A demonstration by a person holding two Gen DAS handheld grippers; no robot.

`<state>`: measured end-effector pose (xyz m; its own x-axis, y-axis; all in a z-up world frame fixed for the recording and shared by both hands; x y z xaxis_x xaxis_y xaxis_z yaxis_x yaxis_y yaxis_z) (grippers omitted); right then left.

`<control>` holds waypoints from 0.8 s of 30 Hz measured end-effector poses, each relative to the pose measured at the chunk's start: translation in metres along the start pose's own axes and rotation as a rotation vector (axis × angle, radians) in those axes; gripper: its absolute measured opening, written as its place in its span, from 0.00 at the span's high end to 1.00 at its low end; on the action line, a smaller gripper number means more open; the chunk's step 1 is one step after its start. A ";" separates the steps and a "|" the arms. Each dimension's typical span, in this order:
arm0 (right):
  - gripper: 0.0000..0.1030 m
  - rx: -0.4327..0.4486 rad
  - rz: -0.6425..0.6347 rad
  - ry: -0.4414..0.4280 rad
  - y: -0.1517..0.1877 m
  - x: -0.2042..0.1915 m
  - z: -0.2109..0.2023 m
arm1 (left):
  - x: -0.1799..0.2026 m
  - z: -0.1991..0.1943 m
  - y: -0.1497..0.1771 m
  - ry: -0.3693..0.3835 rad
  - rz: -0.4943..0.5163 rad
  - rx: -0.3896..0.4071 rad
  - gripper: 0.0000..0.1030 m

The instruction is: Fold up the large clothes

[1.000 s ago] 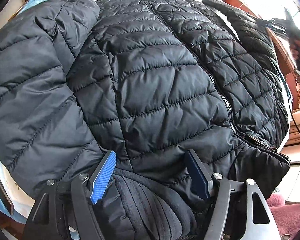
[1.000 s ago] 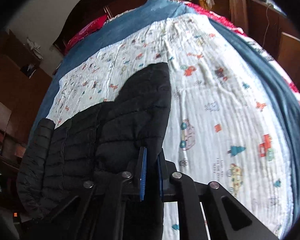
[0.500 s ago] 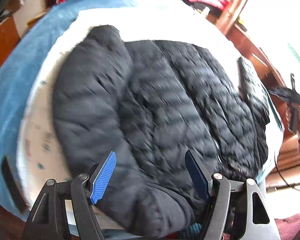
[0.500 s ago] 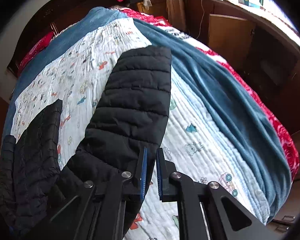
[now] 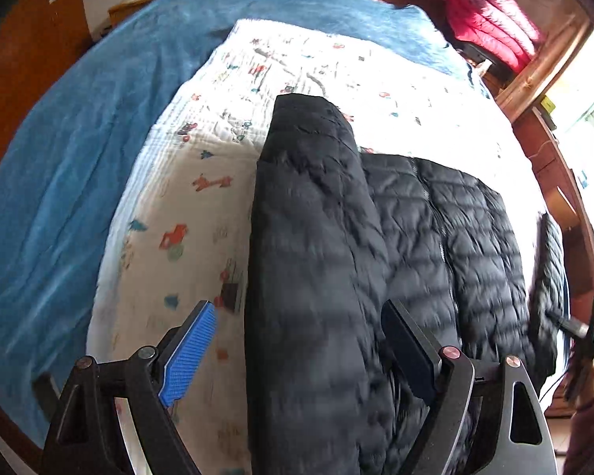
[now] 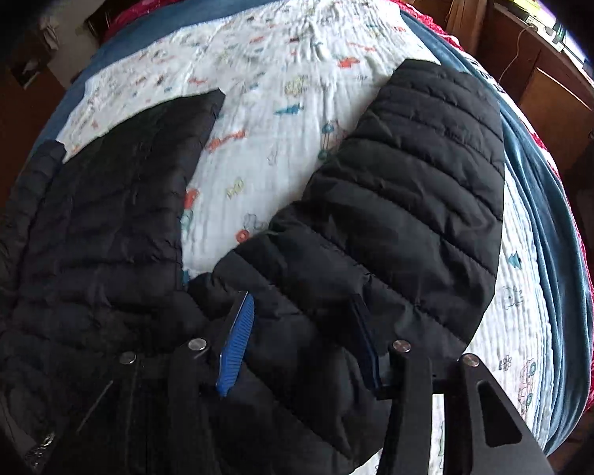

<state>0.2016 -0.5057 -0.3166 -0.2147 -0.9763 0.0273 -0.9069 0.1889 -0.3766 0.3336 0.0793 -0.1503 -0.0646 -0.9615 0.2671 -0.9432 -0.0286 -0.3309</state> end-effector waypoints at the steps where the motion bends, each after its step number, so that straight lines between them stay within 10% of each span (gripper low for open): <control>1: 0.47 -0.009 0.002 0.004 0.002 0.001 0.003 | -0.004 0.010 -0.009 0.012 -0.019 -0.013 0.11; 6: 0.33 -0.017 0.032 0.022 -0.001 0.006 0.009 | -0.011 0.058 -0.031 0.124 -0.100 -0.093 0.12; 11: 0.28 -0.033 0.011 0.060 -0.004 0.004 0.010 | -0.017 0.071 -0.030 0.087 -0.092 -0.065 0.73; 24: 0.28 0.028 -0.099 0.119 -0.013 -0.027 -0.032 | -0.113 -0.035 0.031 -0.218 -0.157 0.172 0.86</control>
Point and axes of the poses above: each gripper's, at about its wrist camera, not at the fingertips, and z roughly the way its jaws point, x to its right, y to its underside, the point moved 4 cm from there along z, roughly the way its jaws point, and after that the axes turned 5 degrees about y, right-handed, at the moved point
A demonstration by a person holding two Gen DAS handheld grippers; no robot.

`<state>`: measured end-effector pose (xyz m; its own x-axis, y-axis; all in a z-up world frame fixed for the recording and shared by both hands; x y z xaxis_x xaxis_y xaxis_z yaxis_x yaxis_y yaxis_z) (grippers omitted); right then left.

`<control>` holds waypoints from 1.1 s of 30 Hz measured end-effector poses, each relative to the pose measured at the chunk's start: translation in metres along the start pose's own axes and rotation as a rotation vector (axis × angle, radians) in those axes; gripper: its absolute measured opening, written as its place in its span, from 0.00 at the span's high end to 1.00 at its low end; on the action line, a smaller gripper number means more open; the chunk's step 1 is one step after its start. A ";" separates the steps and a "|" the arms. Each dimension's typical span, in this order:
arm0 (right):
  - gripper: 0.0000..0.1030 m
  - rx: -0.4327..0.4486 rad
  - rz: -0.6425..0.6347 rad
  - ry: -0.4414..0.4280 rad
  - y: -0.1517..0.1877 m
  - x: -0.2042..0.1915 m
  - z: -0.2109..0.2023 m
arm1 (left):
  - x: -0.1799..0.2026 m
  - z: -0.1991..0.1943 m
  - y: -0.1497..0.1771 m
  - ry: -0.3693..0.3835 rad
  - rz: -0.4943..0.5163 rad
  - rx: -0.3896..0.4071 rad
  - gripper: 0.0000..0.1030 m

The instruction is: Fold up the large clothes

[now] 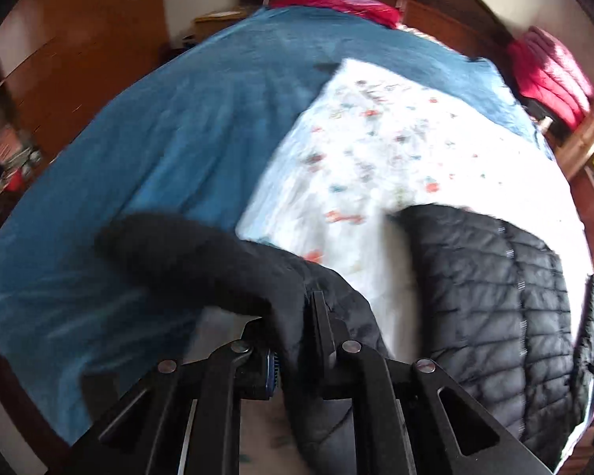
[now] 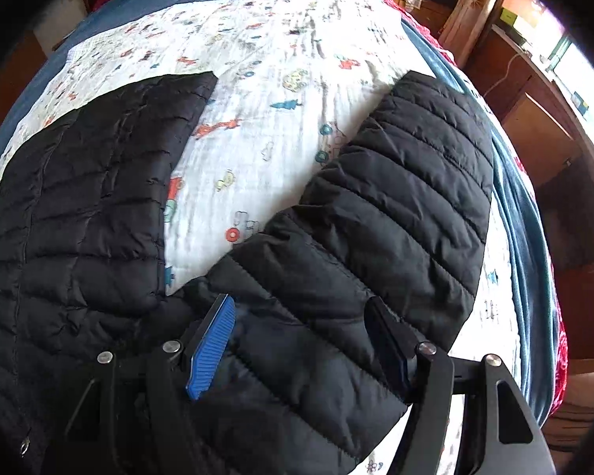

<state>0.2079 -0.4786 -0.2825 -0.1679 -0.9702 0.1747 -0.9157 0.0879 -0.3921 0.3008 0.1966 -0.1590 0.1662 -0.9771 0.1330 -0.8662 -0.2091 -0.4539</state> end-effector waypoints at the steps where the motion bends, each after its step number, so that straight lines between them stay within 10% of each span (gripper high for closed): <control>1: 0.28 0.010 -0.017 -0.017 0.000 -0.008 -0.009 | -0.014 0.005 0.007 -0.013 -0.018 -0.015 0.81; 4: 0.28 0.020 -0.082 -0.081 0.002 -0.037 -0.034 | -0.058 0.025 0.033 0.069 -0.143 -0.085 0.75; 7: 0.28 0.026 -0.196 -0.151 0.005 -0.082 -0.058 | -0.087 0.034 0.051 0.159 -0.276 -0.110 0.45; 16: 0.28 -0.006 -0.534 -0.385 0.045 -0.232 -0.109 | -0.124 0.034 0.041 0.337 -0.433 -0.056 0.23; 23: 0.28 -0.072 -0.775 -0.482 0.101 -0.328 -0.122 | -0.131 0.065 0.031 0.406 -0.536 -0.115 0.31; 26: 0.28 -0.075 -0.864 -0.449 0.118 -0.358 -0.114 | -0.124 0.066 0.018 0.389 -0.467 -0.102 0.62; 33: 0.28 -0.166 -0.868 -0.480 0.146 -0.403 -0.083 | -0.082 0.016 -0.027 0.441 -0.258 0.049 0.77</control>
Point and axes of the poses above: each gripper's, at about its wrist camera, not at the fingertips, and z roughly the way its jaws point, x to its right, y to its underside, the point moved 4 cm from there along z, roughly the way its jaws point, and after that the axes turned 5 degrees about y, right-handed, at the moved point
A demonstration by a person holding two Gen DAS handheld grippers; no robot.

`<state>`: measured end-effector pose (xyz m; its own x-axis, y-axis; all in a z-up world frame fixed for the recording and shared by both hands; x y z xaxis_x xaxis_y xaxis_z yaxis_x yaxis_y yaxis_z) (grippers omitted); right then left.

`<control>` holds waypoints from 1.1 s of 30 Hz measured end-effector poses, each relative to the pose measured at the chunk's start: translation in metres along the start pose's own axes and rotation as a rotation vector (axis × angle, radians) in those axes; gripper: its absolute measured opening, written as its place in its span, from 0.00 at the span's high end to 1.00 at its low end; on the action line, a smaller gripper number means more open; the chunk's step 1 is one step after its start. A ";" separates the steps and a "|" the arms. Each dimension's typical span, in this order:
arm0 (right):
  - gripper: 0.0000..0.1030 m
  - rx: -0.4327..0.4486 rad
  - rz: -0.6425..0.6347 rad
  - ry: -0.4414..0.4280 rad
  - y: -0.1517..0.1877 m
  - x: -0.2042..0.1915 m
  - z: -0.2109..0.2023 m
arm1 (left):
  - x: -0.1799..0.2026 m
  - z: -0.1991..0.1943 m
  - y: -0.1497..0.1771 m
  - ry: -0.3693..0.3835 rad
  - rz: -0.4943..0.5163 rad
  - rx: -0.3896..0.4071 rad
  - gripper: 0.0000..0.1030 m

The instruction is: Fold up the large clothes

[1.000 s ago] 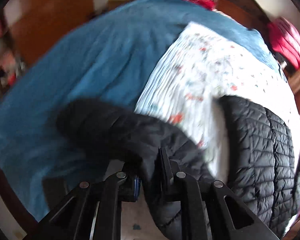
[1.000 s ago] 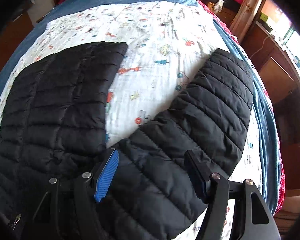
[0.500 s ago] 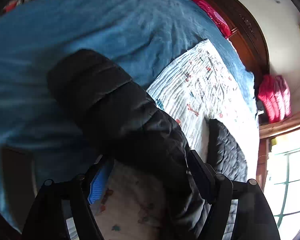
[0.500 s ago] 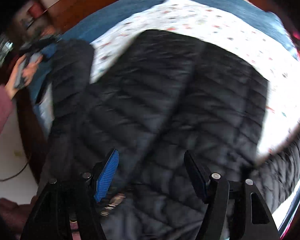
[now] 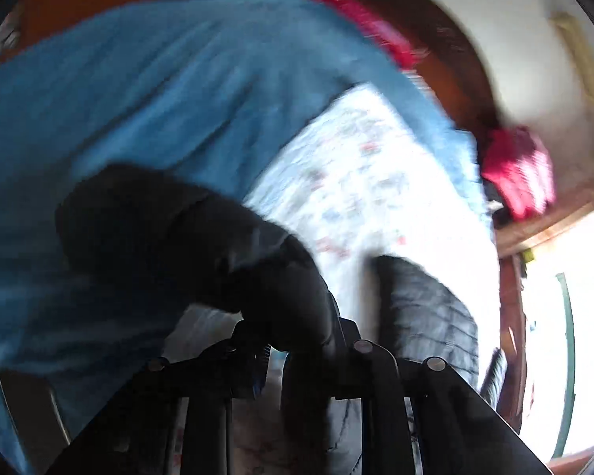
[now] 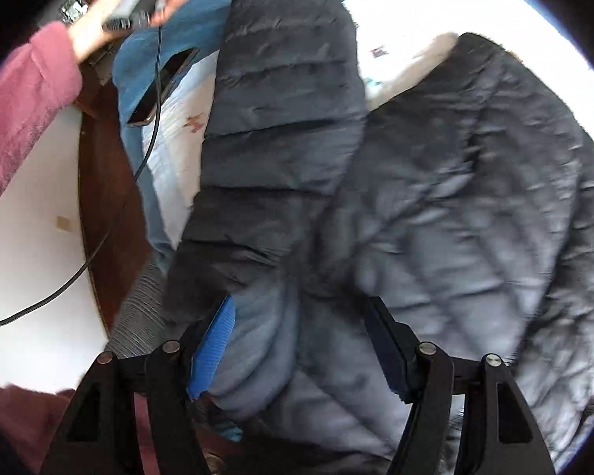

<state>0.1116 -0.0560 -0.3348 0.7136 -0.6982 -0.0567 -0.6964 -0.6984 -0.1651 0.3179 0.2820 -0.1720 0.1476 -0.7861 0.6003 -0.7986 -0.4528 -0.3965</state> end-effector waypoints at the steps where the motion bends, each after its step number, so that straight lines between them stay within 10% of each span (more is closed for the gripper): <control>1: 0.28 -0.016 -0.026 0.033 0.000 -0.005 0.009 | 0.010 -0.005 -0.002 0.010 0.043 0.020 0.77; 5: 0.27 -0.039 -0.027 0.054 -0.004 -0.008 0.021 | 0.016 0.007 -0.003 -0.101 0.123 -0.008 0.61; 14: 0.27 0.053 0.048 0.050 -0.026 0.022 -0.021 | -0.053 0.034 0.015 -0.049 -0.165 -0.086 0.24; 24: 0.27 -0.061 0.121 0.083 -0.042 0.037 0.020 | -0.072 0.080 0.035 -0.035 -0.233 -0.170 0.17; 33: 0.27 -0.012 0.152 0.067 -0.035 0.043 -0.026 | -0.061 0.118 0.031 -0.108 -0.181 -0.152 0.17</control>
Point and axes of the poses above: each gripper's, at about its wrist camera, not at the fingertips, and z roughly the way its jaws point, x to its right, y to its underside, the point moved 4 cm from there along z, roughly the way its jaws point, and after that the axes turned 5 degrees about y, right-handed, at the moved point
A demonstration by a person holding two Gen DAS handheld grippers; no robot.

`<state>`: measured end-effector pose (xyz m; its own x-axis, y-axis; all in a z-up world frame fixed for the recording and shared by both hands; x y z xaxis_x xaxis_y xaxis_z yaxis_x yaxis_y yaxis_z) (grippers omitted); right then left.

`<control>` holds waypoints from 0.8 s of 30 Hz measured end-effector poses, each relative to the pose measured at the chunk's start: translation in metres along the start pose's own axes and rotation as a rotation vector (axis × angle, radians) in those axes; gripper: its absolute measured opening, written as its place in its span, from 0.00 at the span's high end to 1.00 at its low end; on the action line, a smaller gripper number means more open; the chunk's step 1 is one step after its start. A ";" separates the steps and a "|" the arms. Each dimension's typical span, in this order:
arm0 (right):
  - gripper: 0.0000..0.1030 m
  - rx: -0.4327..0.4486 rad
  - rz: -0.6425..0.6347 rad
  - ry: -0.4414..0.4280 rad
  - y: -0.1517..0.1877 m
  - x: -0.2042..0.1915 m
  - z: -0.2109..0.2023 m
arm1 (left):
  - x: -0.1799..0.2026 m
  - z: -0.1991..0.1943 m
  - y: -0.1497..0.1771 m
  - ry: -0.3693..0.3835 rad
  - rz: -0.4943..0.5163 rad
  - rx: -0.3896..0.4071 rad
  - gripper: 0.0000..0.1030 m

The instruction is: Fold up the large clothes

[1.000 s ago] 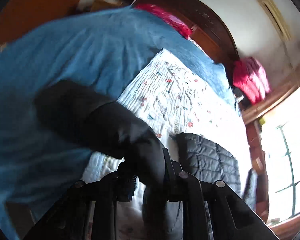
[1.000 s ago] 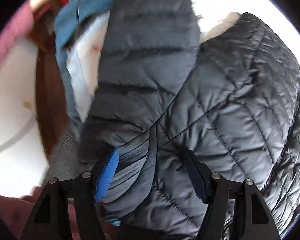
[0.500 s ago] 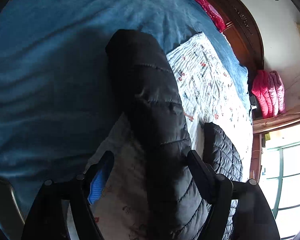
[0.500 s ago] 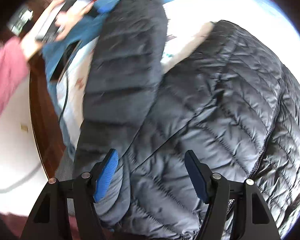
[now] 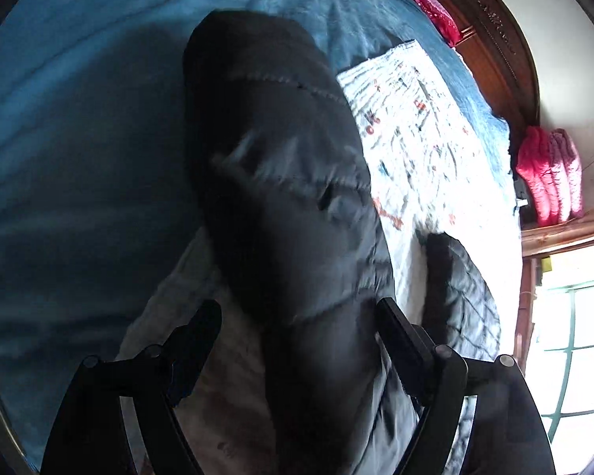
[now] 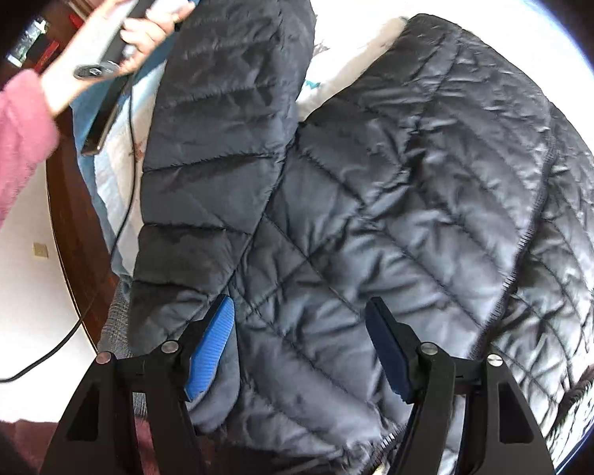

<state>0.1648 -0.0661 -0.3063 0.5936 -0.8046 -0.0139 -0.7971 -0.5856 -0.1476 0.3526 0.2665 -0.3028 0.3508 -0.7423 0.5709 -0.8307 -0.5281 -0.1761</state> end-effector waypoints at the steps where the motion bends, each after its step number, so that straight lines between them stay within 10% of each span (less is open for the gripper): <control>1: 0.27 0.004 0.010 -0.010 0.003 0.006 -0.006 | 0.003 0.001 -0.002 -0.007 0.015 0.015 0.21; 8: 0.27 0.088 0.098 -0.023 0.017 0.037 -0.042 | 0.030 -0.018 -0.003 0.023 0.077 0.073 0.81; 15: 0.27 0.199 0.204 0.028 0.062 0.078 -0.089 | 0.097 -0.076 0.021 -0.032 0.236 0.184 0.81; 24: 0.27 0.345 0.415 0.120 0.136 0.135 -0.135 | 0.251 -0.132 0.147 -0.030 0.619 0.276 0.81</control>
<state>0.1218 -0.2674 -0.1947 0.2041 -0.9785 -0.0300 -0.8670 -0.1664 -0.4697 0.2613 0.0575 -0.0793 -0.1386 -0.9509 0.2766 -0.7427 -0.0849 -0.6642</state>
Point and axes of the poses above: each gripper's, at about its wrist camera, not at the fingertips, and z roughly the way its jaws point, x to its right, y to its underside, the point moved 4 cm from there along z, roughly the way its jaws point, and after that the axes turned 5 degrees about y, right-handed, at the moved point
